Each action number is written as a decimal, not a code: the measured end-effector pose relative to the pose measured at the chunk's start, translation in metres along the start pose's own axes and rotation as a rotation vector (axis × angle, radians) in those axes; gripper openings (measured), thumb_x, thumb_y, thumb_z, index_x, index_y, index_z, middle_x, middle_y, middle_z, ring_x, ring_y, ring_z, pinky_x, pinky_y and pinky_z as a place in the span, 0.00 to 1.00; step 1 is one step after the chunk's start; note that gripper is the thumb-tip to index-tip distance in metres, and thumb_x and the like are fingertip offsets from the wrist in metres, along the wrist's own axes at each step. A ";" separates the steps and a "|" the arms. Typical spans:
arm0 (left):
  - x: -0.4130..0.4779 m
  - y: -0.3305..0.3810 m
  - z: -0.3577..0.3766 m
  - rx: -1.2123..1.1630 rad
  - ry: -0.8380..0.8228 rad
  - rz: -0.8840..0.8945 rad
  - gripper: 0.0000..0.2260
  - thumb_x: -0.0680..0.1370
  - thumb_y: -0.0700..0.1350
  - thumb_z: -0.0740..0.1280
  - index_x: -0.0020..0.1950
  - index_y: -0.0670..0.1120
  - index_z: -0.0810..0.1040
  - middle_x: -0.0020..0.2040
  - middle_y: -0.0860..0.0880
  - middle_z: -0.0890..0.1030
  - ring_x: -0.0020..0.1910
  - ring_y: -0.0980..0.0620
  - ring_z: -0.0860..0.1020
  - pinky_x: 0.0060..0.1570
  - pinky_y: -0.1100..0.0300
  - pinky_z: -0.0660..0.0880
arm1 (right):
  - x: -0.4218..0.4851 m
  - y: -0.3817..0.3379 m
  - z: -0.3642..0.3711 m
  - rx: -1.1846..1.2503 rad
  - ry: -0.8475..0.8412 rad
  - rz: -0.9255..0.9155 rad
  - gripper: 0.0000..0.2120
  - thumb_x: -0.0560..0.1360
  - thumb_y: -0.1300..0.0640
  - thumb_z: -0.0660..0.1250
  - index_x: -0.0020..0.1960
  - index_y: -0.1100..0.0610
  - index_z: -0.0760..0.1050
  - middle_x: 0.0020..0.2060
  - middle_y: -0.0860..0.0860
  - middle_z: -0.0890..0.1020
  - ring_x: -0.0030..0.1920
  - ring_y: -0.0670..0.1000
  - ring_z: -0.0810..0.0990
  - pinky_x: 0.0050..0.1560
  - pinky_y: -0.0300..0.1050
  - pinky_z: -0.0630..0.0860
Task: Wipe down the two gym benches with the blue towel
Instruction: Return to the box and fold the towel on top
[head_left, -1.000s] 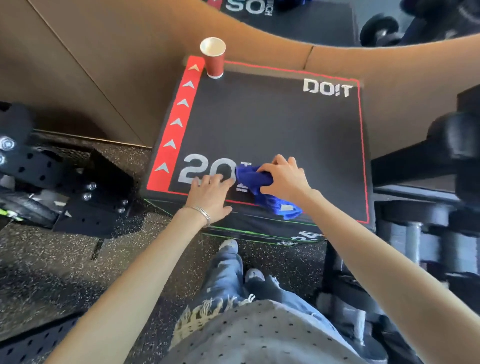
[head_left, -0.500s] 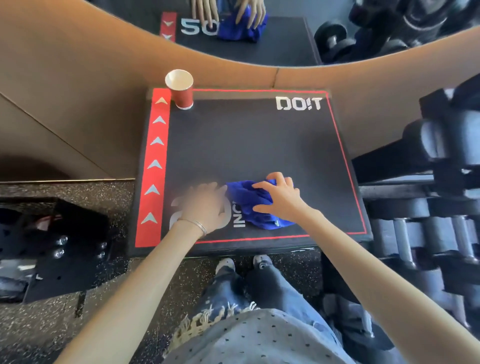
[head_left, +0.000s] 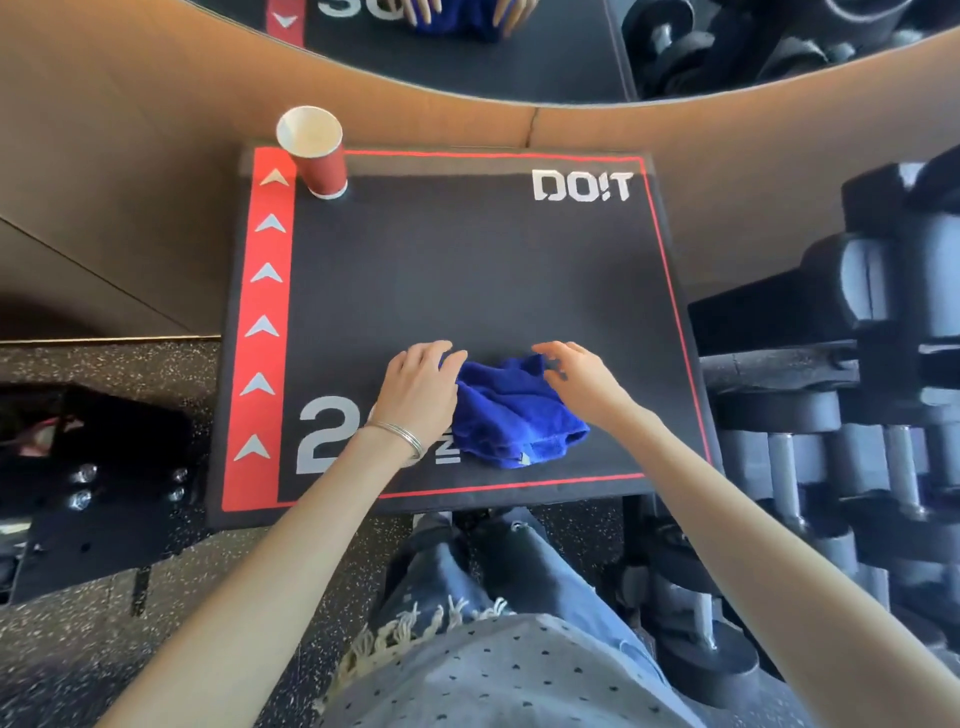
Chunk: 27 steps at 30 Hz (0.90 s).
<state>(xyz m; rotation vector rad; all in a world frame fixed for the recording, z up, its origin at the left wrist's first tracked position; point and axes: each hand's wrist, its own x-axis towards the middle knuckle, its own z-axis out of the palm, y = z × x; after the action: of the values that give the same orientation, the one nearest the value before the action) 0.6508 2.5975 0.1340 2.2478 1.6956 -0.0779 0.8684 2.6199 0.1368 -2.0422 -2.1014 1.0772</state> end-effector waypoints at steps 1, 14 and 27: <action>0.004 0.002 -0.001 -0.007 0.006 -0.005 0.20 0.81 0.44 0.56 0.73 0.47 0.64 0.72 0.47 0.66 0.71 0.47 0.64 0.68 0.53 0.60 | 0.004 0.000 0.001 0.000 0.011 -0.016 0.18 0.79 0.64 0.57 0.68 0.56 0.70 0.60 0.56 0.75 0.56 0.57 0.74 0.59 0.48 0.71; 0.030 0.008 -0.002 0.045 -0.138 -0.045 0.19 0.80 0.46 0.59 0.72 0.50 0.65 0.68 0.50 0.71 0.67 0.47 0.68 0.64 0.53 0.63 | 0.029 0.005 -0.018 -0.068 -0.149 -0.061 0.07 0.77 0.56 0.65 0.52 0.58 0.76 0.50 0.55 0.75 0.52 0.55 0.69 0.52 0.43 0.68; 0.047 0.027 -0.011 -0.003 -0.112 -0.065 0.13 0.79 0.45 0.61 0.63 0.46 0.73 0.59 0.45 0.73 0.57 0.44 0.72 0.56 0.52 0.67 | 0.019 0.022 -0.055 0.349 -0.137 -0.029 0.02 0.77 0.53 0.64 0.47 0.51 0.74 0.39 0.39 0.76 0.36 0.41 0.71 0.38 0.34 0.67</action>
<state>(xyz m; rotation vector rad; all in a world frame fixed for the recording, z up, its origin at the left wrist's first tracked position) 0.6883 2.6382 0.1397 2.1445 1.7079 -0.2122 0.9101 2.6601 0.1602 -1.8153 -1.8261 1.4939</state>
